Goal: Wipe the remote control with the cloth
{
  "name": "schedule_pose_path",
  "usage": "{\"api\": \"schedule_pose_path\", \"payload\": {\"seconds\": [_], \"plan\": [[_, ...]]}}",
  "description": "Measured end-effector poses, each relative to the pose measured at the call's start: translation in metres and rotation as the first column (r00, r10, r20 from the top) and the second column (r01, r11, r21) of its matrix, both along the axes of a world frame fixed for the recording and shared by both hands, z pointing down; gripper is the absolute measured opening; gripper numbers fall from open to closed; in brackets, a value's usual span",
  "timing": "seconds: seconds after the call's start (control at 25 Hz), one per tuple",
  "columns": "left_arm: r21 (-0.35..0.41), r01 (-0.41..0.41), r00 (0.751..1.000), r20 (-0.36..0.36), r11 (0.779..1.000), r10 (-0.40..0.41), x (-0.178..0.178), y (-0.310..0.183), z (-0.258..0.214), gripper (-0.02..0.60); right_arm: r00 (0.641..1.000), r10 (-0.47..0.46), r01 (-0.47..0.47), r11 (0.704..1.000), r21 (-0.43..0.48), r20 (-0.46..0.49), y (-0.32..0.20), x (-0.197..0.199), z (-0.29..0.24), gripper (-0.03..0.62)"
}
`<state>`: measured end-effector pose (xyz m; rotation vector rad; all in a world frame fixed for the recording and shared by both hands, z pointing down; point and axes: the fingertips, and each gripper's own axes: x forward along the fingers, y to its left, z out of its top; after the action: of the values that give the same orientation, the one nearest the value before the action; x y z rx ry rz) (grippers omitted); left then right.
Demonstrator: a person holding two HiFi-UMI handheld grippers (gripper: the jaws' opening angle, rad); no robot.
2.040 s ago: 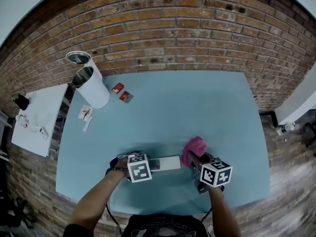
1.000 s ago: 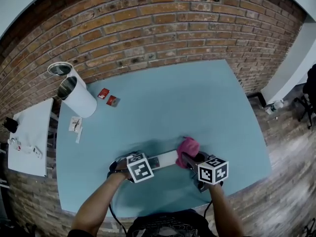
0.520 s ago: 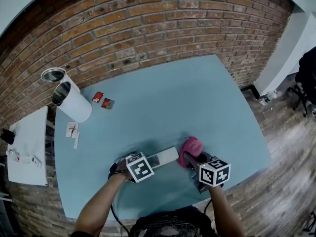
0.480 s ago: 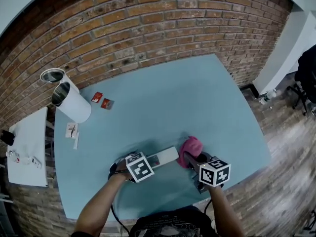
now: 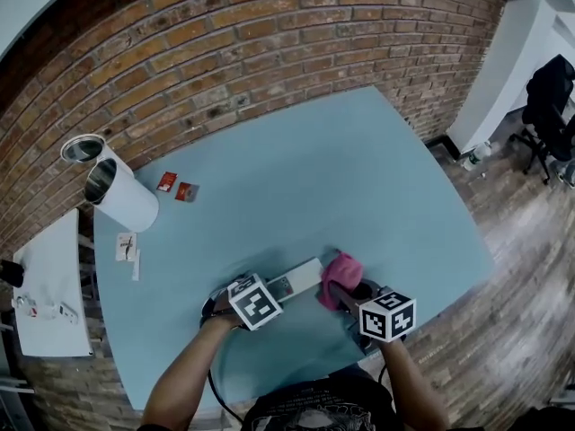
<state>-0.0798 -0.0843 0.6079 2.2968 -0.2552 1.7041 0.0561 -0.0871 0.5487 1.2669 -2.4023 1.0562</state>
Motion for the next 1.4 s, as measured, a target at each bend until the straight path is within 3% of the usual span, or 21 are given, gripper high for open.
{"api": "schedule_pose_path", "payload": {"seconds": [1.04, 1.4], "plan": [[0.011, 0.007, 1.000, -0.022, 1.000, -0.007, 0.001, 0.000, 0.000, 0.281, 0.998, -0.056, 0.055, 0.998, 0.033, 0.036, 0.026, -0.088, -0.004, 0.064], [0.013, 0.008, 1.000, -0.028, 1.000, -0.007, 0.001, 0.001, -0.001, 0.281, 0.989, -0.141, 0.140, 0.990, 0.032, 0.041, 0.031, -0.105, -0.007, 0.064]]}}
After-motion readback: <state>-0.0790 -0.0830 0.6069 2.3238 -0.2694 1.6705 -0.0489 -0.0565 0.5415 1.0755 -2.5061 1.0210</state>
